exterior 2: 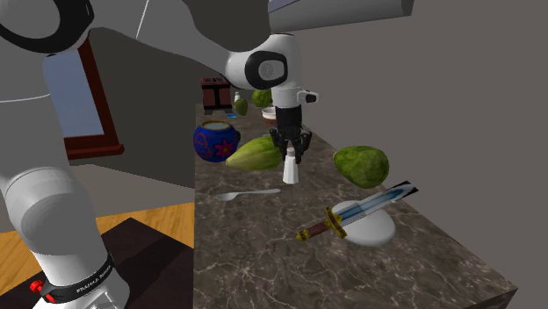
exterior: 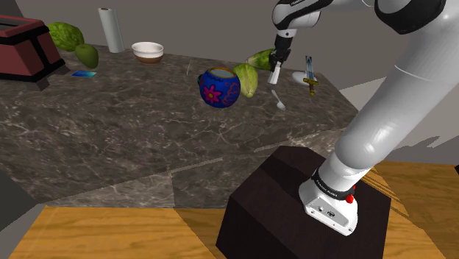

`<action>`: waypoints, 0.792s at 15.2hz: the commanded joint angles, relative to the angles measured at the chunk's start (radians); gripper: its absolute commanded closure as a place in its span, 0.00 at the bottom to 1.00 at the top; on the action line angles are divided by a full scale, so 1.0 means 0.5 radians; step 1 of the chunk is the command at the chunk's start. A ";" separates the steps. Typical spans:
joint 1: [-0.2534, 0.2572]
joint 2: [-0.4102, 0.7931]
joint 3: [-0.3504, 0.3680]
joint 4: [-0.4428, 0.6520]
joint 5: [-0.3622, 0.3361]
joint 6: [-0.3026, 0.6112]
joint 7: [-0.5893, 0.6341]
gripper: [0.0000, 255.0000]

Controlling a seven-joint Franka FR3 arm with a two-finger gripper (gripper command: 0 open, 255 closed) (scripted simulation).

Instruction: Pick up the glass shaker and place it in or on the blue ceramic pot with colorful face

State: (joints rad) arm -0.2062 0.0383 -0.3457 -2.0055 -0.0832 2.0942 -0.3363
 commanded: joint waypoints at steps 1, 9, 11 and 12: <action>0.000 -0.013 0.000 0.042 -0.003 -0.055 -0.003 1.00; 0.005 -0.063 0.003 0.203 -0.013 -0.263 -0.008 1.00; 0.006 -0.071 0.004 0.248 -0.014 -0.316 -0.010 1.00; 0.006 -0.074 0.005 0.271 -0.015 -0.342 -0.011 1.00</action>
State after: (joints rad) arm -0.2045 0.0028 -0.3448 -1.8840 -0.0902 1.9394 -0.3436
